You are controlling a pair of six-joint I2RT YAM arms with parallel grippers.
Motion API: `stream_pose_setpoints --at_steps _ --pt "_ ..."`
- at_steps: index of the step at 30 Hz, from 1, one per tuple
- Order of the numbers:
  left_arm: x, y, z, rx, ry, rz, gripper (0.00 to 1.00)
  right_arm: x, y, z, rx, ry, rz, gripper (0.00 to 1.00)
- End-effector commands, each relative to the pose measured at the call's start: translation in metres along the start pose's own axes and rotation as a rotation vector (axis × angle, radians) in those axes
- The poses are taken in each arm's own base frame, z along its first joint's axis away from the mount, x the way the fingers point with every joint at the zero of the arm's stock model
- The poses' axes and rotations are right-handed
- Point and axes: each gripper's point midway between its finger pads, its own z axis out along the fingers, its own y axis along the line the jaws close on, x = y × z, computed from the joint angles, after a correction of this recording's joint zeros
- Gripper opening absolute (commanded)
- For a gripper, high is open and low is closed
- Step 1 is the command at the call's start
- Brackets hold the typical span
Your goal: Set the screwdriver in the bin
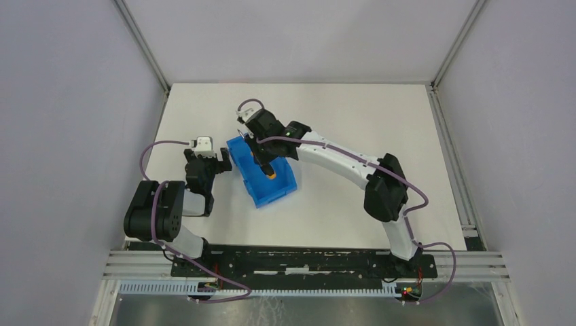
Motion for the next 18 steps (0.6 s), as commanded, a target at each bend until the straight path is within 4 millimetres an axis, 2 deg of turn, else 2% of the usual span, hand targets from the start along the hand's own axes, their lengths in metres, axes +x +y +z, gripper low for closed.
stream_pose_setpoints --at_steps 1,6,10,13,14,15,18 --pt "-0.012 0.000 0.000 0.002 -0.041 -0.023 1.00 0.028 -0.010 0.037 0.066 0.028 0.001 0.00" --pt "-0.012 0.000 0.000 0.003 -0.042 -0.024 1.00 0.074 -0.010 0.079 0.085 0.115 -0.026 0.01" --pt "-0.012 0.000 0.000 0.003 -0.041 -0.023 1.00 0.085 -0.016 0.100 0.118 0.131 -0.028 0.25" --pt "-0.012 0.000 0.000 0.003 -0.042 -0.023 1.00 0.082 -0.020 0.102 0.144 0.123 -0.032 0.37" --pt "-0.012 0.000 0.000 0.003 -0.042 -0.024 1.00 0.077 -0.019 0.099 0.141 0.111 -0.029 0.45" --pt "-0.012 0.000 0.000 0.003 -0.042 -0.024 1.00 0.073 -0.018 0.096 0.139 0.101 -0.028 0.47" --pt "-0.012 0.000 0.000 0.002 -0.042 -0.024 1.00 0.041 -0.010 0.071 0.112 0.036 -0.024 0.54"
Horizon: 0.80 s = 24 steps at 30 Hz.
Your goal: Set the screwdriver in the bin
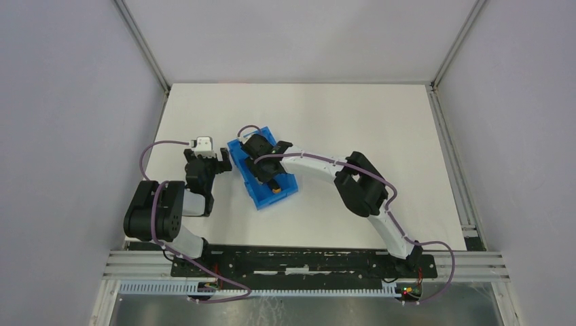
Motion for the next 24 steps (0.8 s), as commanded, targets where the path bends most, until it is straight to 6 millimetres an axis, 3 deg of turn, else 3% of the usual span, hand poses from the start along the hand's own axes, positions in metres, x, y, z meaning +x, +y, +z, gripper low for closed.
stream_pose_setpoints --at_steps 1,5,7,9,11,13,15,19,21,24 --pt "-0.012 0.000 0.000 0.002 -0.042 -0.024 1.00 -0.068 0.005 -0.058 -0.025 -0.195 0.027 0.55" --pt "-0.012 0.000 0.000 0.003 -0.041 -0.023 1.00 -0.111 -0.005 -0.133 -0.022 -0.375 0.027 0.63" --pt "-0.012 0.000 0.000 0.003 -0.042 -0.024 1.00 -0.124 -0.016 -0.170 -0.002 -0.447 0.015 0.77" --pt "-0.012 0.000 0.000 0.003 -0.041 -0.023 1.00 -0.130 -0.024 -0.206 0.002 -0.513 -0.013 0.98" --pt "-0.012 0.000 0.000 0.002 -0.042 -0.023 1.00 -0.126 -0.043 -0.239 0.045 -0.573 -0.001 0.98" --pt "-0.012 0.000 0.000 0.002 -0.043 -0.024 1.00 -0.111 -0.074 -0.261 0.128 -0.626 0.039 0.98" --pt "-0.012 0.000 0.000 0.002 -0.042 -0.023 1.00 -0.086 -0.112 -0.267 0.203 -0.647 0.074 0.98" --pt "-0.012 0.000 0.000 0.002 -0.042 -0.024 1.00 -0.018 -0.182 -0.251 0.257 -0.596 0.188 0.98" --pt "-0.012 0.000 0.000 0.004 -0.042 -0.024 1.00 0.026 -0.212 -0.237 0.333 -0.544 0.225 0.98" --pt "-0.012 0.000 0.000 0.002 -0.041 -0.024 1.00 0.080 -0.230 -0.216 0.388 -0.496 0.257 0.98"
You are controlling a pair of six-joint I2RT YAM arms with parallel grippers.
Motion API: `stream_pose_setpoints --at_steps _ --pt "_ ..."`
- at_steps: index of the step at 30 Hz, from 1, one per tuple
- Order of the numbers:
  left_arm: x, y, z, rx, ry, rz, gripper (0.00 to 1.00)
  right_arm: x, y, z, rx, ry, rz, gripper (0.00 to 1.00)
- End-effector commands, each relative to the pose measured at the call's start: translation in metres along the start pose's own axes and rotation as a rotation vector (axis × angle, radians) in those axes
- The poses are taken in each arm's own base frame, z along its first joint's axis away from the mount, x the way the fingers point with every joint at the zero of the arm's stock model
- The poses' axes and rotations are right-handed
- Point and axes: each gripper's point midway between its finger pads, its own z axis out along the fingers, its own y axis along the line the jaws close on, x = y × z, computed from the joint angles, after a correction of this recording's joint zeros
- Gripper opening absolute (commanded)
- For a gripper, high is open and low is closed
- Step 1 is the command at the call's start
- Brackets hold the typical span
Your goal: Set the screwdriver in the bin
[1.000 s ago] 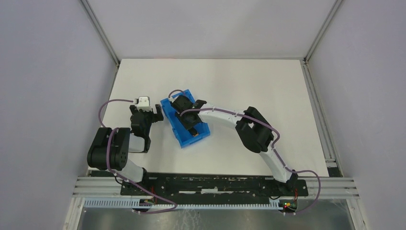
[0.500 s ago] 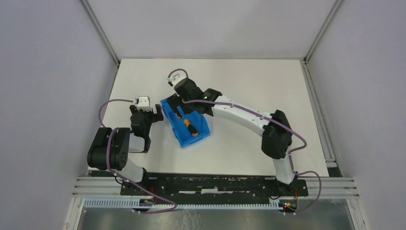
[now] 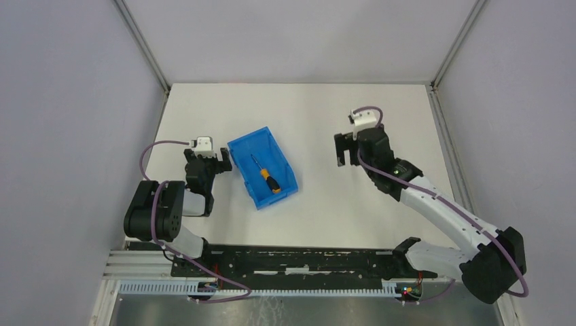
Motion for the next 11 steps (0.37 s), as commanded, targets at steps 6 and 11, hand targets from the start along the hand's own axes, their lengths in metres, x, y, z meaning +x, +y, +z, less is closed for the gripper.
stream_pose_setpoints --at_steps 6,11 --pt "-0.012 0.000 0.000 0.002 -0.041 -0.024 1.00 0.150 -0.034 -0.003 0.053 0.106 -0.005 0.98" --pt "-0.012 0.000 0.000 0.002 -0.042 -0.024 1.00 0.162 -0.039 -0.002 0.075 0.089 0.009 0.98"
